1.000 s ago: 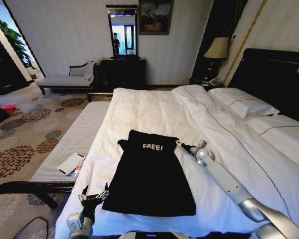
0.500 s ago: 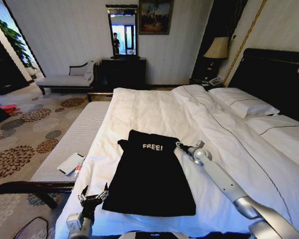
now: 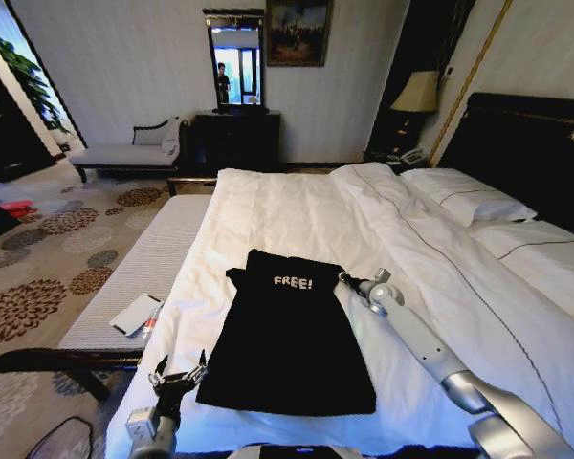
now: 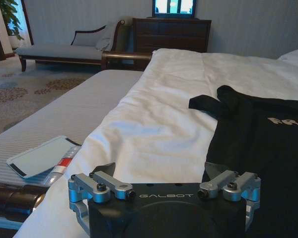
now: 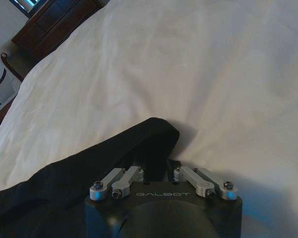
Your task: Fold the clothes on the bed.
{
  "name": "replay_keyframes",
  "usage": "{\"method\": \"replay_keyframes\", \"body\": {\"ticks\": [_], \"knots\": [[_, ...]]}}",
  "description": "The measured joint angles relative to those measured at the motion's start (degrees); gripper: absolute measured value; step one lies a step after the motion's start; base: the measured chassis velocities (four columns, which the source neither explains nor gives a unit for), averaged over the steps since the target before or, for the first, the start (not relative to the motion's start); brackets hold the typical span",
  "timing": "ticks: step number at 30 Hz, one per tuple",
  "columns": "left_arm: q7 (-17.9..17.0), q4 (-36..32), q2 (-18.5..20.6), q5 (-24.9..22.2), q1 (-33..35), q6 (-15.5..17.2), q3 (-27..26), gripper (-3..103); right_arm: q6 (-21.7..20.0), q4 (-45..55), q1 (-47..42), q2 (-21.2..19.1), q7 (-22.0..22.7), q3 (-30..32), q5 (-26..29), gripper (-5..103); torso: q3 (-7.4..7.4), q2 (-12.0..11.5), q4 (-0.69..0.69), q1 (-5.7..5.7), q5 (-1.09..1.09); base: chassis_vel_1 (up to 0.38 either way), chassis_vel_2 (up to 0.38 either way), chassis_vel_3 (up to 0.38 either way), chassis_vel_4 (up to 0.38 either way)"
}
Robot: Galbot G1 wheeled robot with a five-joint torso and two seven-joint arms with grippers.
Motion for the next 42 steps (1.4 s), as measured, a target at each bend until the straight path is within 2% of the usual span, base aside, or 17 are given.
{"method": "replay_keyframes", "body": {"ticks": [2,3,4,6,7,16,24,29,37,42], "knots": [[-0.1,0.1,0.0,-0.3,-0.1,0.0,-0.2,100,0.1,-0.2,0.1,0.0,0.0,-0.1,-0.1,15,0.00,0.0,-0.01,0.00,0.00,0.000,0.000,0.000,0.000],[-0.1,0.2,0.0,-0.5,-0.2,0.0,-0.3,100,0.1,-0.2,0.0,-0.1,0.0,-0.1,-0.1,15,0.00,0.0,-0.02,0.00,0.00,0.000,0.000,0.000,0.000],[-0.2,0.4,0.0,-0.8,-0.3,0.0,-0.4,100,0.2,-0.2,0.0,-0.2,-0.1,-0.1,-0.1,5,0.00,0.0,-0.02,0.00,0.00,0.000,0.000,0.000,0.000],[-0.2,0.5,0.1,-0.9,-0.4,0.0,-0.4,100,0.3,-0.1,-0.1,-0.3,-0.1,-0.1,-0.1,5,0.00,0.0,-0.02,0.00,0.00,0.000,0.000,0.000,0.000],[-0.3,0.6,0.2,-1.0,-0.9,0.1,-0.2,100,0.7,0.3,-0.3,-0.8,-0.3,-0.1,-0.1,1,0.00,0.0,-0.02,0.00,0.00,0.000,0.000,0.000,0.000],[-0.4,1.1,-0.1,0.0,-1.0,-0.8,-0.3,100,1.6,1.3,0.0,-1.6,-0.5,-0.4,0.0,0,0.00,0.0,-0.01,0.00,0.01,0.000,0.000,0.000,0.000],[-0.2,1.4,-0.3,0.4,-1.2,-1.7,0.0,100,2.2,2.8,0.9,-5.2,-1.8,-1.8,-1.3,0,0.00,0.0,-0.03,0.00,0.00,0.000,0.000,0.000,0.000],[-0.2,1.4,-0.4,0.3,-1.3,-1.7,0.2,100,3.3,2.2,2.8,-7.9,-4.6,-5.5,-5.2,0,0.00,0.0,-0.03,0.00,0.00,0.000,0.000,0.000,0.000],[-0.2,0.5,-0.4,0.2,-0.7,-1.6,-0.2,100,7.3,-3.2,7.9,-8.6,-9.4,-13.0,-12.8,0,0.00,0.0,-0.03,0.00,0.02,0.000,0.000,0.000,0.000],[-0.2,0.0,-0.1,0.0,-0.6,-1.6,-0.3,100,8.9,-6.8,12.8,-9.0,-10.7,-17.0,-14.4,0,0.00,0.0,0.00,0.00,0.01,0.000,0.000,0.000,0.000]]}}
